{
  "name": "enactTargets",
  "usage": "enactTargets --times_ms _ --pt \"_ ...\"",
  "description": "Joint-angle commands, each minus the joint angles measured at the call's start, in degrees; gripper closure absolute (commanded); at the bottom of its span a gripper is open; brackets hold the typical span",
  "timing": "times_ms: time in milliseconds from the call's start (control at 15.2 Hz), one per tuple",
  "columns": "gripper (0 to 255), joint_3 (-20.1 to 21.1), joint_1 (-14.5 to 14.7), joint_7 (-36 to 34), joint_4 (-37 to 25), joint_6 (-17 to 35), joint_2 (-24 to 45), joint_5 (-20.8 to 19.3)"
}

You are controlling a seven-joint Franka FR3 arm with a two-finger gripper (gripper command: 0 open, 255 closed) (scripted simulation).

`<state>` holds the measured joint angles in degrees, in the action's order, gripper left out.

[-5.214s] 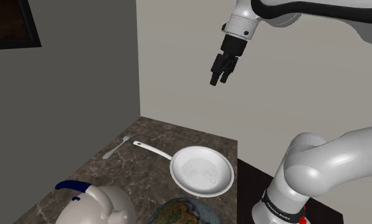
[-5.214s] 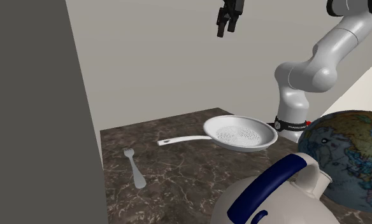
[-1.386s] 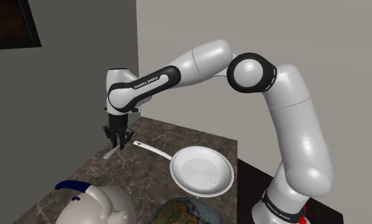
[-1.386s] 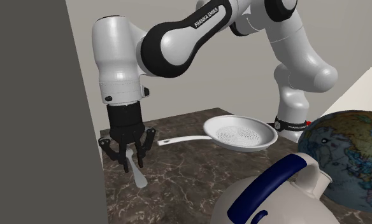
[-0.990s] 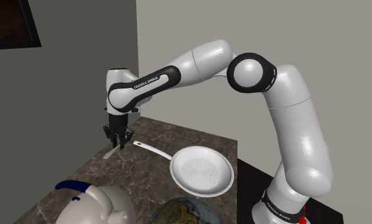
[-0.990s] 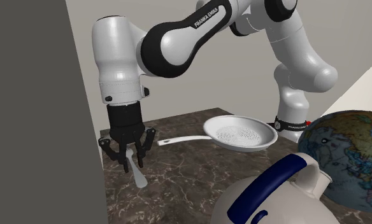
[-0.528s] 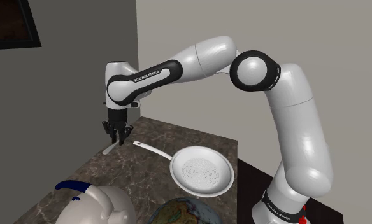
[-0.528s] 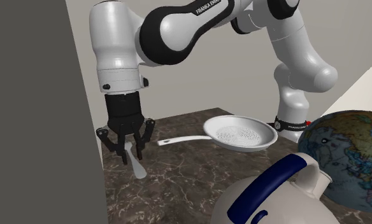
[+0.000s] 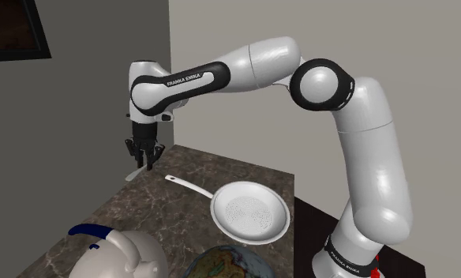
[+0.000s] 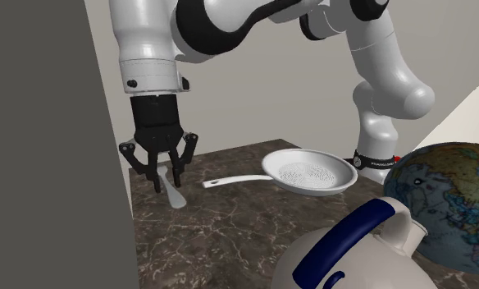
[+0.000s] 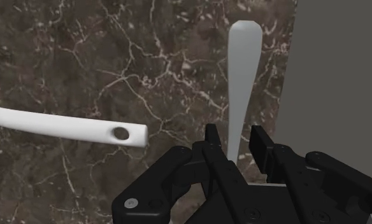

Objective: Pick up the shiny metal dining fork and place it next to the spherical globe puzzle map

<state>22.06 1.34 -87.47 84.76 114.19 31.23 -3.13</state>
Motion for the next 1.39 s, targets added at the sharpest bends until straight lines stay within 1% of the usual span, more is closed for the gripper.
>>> enactTargets --times_ms 0,726,1320 --pt "255 0.13 0.05 -0.13 -0.83 -1.3 -0.49 0.14" --pt "255 0.54 0.27 -0.5 -6.94 -8.88 -2.11 0.63" --pt "255 0.72 0.92 -1.01 -13.94 -15.79 -2.12 0.61"
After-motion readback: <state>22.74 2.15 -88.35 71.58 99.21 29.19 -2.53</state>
